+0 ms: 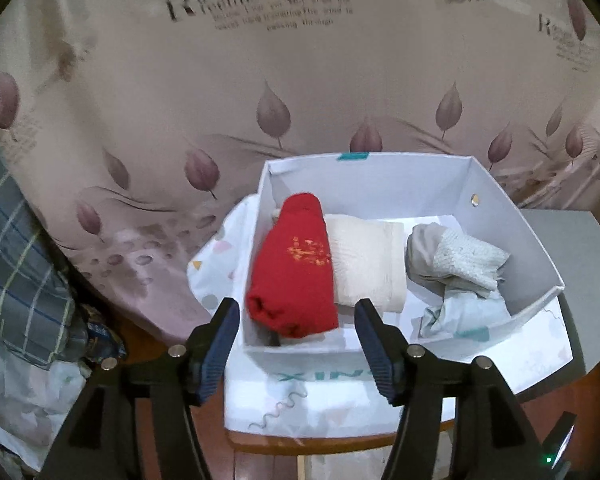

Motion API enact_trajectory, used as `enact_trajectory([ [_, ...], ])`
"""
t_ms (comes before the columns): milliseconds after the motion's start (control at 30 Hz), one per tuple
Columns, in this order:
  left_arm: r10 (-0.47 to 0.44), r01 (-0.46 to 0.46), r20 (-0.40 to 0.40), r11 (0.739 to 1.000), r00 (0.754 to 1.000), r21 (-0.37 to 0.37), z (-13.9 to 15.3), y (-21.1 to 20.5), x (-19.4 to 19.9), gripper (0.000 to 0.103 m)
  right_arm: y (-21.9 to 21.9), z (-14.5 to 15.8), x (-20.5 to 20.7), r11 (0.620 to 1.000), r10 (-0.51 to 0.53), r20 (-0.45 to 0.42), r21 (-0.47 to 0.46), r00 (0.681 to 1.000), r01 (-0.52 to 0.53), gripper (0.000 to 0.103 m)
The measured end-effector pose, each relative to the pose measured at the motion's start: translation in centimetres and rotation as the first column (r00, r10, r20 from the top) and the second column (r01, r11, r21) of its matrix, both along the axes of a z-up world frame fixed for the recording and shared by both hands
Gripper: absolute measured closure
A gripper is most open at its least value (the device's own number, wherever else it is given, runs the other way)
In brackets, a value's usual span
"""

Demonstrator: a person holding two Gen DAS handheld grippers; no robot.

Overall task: Take underwear out of drawer
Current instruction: 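Lower the red sock into the white box and open the left gripper, then move the left gripper back to the drawer while the right gripper lifts the white striped cloth toward the box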

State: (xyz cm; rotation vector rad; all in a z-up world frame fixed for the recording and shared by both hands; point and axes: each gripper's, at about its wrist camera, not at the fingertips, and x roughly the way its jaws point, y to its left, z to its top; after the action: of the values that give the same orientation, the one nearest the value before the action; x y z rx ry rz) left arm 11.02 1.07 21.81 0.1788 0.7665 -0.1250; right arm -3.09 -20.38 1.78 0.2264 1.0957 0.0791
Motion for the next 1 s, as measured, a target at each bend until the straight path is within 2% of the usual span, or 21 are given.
enact_trajectory([
  [67,0.008,-0.008,0.040,1.000,0.999,0.004,0.3,0.4,-1.9,0.038,0.1,0.0,0.0,1.000,0.002,0.001,-0.003,1.000,-0.002,0.091],
  [200,0.034,-0.034,0.062,0.999,0.997,-0.010,-0.3,1.5,-5.1,0.037,0.3,-0.1,0.1,1.000,0.007,0.003,-0.014,1.000,-0.007,0.091],
  [367,0.071,-0.069,0.033,0.997,0.997,-0.046,-3.3,3.7,-8.2,0.037,0.7,-0.2,0.2,1.000,0.015,0.003,-0.027,1.000,-0.015,0.091],
  [433,0.091,-0.090,0.024,0.996,0.996,-0.024,-5.4,4.5,-9.2,0.037,0.8,-0.2,0.2,0.999,0.016,0.005,-0.031,1.000,-0.016,0.091],
  [600,0.148,-0.148,-0.017,0.989,0.989,-0.004,-10.6,5.8,-10.3,0.037,1.1,0.0,0.1,0.998,0.024,0.011,-0.053,1.000,-0.023,0.091],
  [800,0.262,-0.262,0.008,0.965,0.965,-0.018,-14.3,6.6,-10.7,0.037,1.7,0.3,-0.3,0.995,0.054,0.035,-0.083,0.998,-0.051,0.091],
  [933,0.272,-0.273,-0.024,0.960,0.962,-0.055,-15.8,7.0,-10.4,0.037,1.8,0.8,-0.6,0.994,0.079,0.049,-0.074,0.996,-0.075,0.091],
  [1000,0.265,-0.270,-0.057,0.957,0.962,-0.104,-16.6,7.7,-10.2,0.037,2.0,1.1,-0.7,0.993,0.089,0.046,-0.086,0.995,-0.085,0.091],
])
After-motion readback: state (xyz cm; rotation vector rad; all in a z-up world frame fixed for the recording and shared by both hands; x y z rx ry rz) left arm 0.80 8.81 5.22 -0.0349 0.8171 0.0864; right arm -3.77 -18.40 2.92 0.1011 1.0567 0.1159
